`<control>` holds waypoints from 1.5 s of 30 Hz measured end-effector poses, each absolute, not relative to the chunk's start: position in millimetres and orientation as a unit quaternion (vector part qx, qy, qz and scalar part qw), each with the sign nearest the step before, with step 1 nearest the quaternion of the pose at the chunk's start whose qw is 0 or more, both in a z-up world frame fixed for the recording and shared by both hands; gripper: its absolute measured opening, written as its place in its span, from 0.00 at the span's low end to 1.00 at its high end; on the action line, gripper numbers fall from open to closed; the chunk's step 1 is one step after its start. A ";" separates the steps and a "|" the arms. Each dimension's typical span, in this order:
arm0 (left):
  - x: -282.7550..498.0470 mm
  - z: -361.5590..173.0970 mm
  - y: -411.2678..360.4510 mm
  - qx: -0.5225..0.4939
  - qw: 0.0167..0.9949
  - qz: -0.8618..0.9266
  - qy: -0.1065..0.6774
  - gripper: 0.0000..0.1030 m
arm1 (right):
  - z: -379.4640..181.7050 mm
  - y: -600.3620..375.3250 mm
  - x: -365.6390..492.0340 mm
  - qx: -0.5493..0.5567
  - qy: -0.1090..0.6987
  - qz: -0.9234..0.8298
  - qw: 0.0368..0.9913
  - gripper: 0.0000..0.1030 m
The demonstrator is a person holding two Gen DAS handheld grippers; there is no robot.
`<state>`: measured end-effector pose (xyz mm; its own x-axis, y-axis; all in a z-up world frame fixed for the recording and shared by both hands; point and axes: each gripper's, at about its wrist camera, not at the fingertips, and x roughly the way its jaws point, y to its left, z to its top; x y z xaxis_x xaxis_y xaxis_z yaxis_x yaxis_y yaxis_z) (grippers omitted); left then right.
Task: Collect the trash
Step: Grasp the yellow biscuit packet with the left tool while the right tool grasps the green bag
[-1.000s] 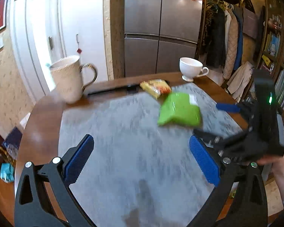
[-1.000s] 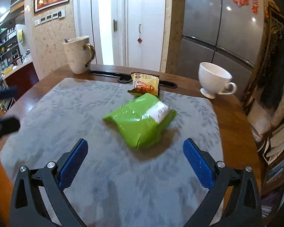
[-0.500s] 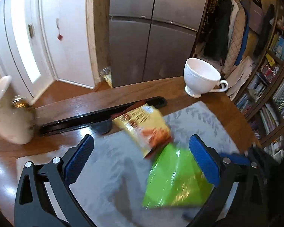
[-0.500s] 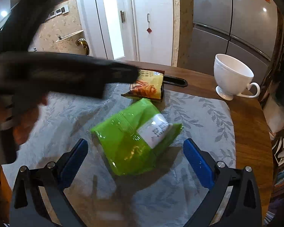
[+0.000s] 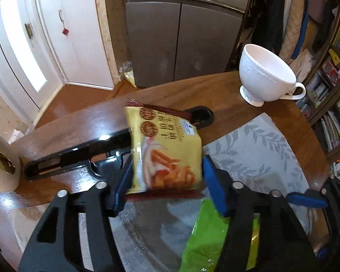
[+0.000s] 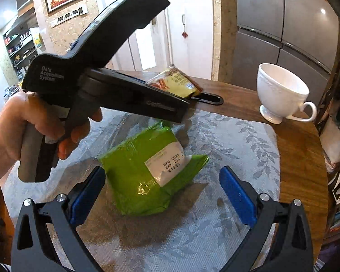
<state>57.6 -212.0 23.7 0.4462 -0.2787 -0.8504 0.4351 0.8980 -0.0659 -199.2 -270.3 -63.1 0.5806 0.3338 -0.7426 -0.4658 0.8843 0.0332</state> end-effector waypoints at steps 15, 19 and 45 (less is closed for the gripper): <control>20.7 32.4 -160.7 0.094 0.846 -0.233 0.471 0.57 | -60.2 -240.2 -181.1 -0.164 0.401 0.289 0.854 0.96; 6.0 29.8 -130.9 0.070 0.845 -0.226 0.480 0.57 | -60.9 -235.2 -182.1 -0.171 0.403 0.303 0.847 0.96; -38.5 31.5 -84.6 0.042 0.842 -0.260 0.470 0.83 | -49.9 -206.4 -224.3 -0.339 0.363 0.413 0.764 0.96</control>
